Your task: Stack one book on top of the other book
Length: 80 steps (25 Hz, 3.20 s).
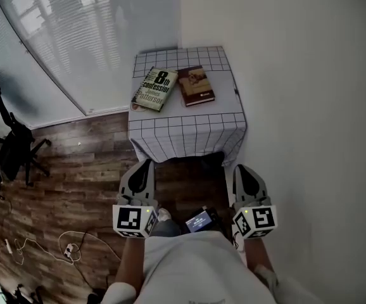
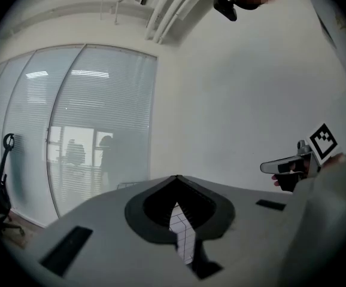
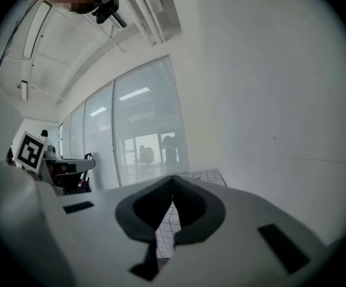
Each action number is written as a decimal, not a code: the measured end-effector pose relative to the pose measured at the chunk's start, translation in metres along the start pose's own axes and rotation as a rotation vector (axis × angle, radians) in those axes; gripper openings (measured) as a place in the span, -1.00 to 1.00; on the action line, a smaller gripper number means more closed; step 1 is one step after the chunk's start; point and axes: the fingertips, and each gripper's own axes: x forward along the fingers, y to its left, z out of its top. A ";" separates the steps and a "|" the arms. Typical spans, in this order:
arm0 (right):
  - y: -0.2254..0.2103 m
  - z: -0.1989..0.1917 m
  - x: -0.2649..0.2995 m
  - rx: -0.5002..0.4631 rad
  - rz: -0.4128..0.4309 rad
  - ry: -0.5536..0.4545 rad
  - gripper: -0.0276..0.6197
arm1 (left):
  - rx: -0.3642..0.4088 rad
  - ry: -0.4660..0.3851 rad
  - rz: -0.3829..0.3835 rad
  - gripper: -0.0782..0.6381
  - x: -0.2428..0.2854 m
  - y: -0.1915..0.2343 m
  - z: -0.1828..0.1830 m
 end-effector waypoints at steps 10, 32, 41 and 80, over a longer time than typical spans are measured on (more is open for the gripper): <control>-0.020 -0.013 0.011 0.016 0.020 0.034 -0.89 | -0.003 0.033 0.011 -0.76 0.018 -0.010 -0.013; -0.044 -0.010 0.137 0.050 -0.040 0.045 -0.89 | 0.010 0.088 -0.064 -0.76 0.150 0.063 -0.030; -0.047 -0.007 0.212 -0.012 -0.095 0.061 -0.89 | 0.036 0.094 -0.084 -0.76 0.206 0.109 -0.035; -0.144 -0.020 0.416 0.023 0.035 0.187 -0.89 | -0.001 0.227 0.016 -0.76 0.395 0.148 -0.073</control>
